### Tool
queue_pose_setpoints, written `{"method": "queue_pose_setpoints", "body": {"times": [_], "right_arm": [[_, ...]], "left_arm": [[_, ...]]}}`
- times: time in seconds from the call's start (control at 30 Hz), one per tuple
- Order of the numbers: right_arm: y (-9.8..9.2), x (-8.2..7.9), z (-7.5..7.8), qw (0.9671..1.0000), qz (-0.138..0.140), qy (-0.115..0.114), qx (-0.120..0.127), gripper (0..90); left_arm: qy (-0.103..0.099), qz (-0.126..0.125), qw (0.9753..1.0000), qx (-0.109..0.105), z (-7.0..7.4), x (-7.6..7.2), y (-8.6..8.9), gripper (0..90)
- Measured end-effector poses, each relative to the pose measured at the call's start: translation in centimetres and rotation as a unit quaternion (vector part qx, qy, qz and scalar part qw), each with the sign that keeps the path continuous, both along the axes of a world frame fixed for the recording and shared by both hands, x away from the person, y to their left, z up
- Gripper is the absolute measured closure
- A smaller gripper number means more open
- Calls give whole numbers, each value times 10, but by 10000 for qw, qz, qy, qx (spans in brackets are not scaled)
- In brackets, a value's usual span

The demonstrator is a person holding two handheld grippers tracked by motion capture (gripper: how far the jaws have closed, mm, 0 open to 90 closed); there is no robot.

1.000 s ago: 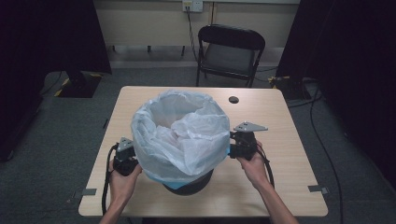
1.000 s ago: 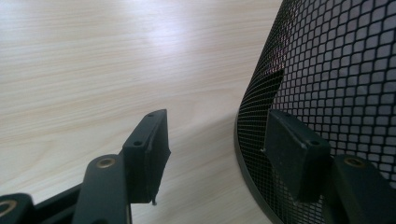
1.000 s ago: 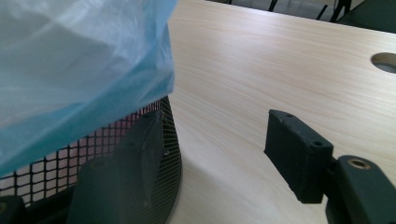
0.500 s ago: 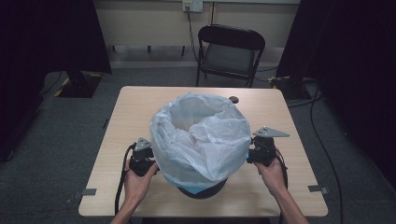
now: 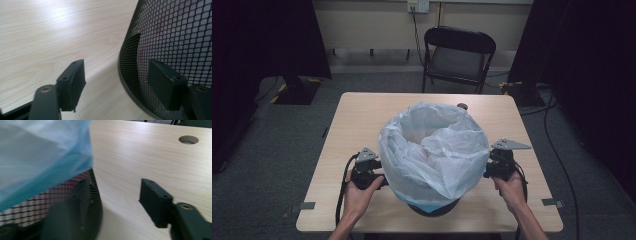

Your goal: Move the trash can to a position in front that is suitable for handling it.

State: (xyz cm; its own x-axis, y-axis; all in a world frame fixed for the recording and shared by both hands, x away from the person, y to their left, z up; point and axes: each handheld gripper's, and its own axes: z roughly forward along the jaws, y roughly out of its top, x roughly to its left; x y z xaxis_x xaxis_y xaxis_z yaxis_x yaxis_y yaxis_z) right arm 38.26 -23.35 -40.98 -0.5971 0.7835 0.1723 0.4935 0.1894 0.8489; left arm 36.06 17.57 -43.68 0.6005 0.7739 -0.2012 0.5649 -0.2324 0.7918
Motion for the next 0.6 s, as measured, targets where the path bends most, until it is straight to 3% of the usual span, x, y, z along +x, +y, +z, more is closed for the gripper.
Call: {"method": "queue_pose_setpoints", "body": {"times": [0.13, 0.23, 0.27, 0.33, 0.4, 0.53, 0.6], "right_arm": [[-5, 2, 1, 9999, -102, 103, -91, 257], [-10, 4, 3, 9995, -291, 114, -51, 211], [-10, 4, 3, 9995, -291, 114, -51, 211], [-12, 6, 2, 9990, -427, 144, -47, 213], [-15, 9, 2, 9986, -406, 323, -54, 242], [-19, 10, 9, 9989, -430, 145, -103, 280], [-21, 10, 11, 9989, -447, 50, -106, 281]], "left_arm": [[-61, 58, 10000, -3, 6, 1, 10, 263], [29, 17, 9997, -238, 10, 1, 21, 297], [24, 46, 9996, -288, 12, 0, 24, 297], [-70, 107, 9998, -176, 15, -3, 27, 294], [-96, 148, 9998, -43, 19, -6, 26, 293], [-220, 98, 9997, 8, 27, -11, 26, 295], [-199, 145, 9997, -85, 30, -9, 31, 289]]}}
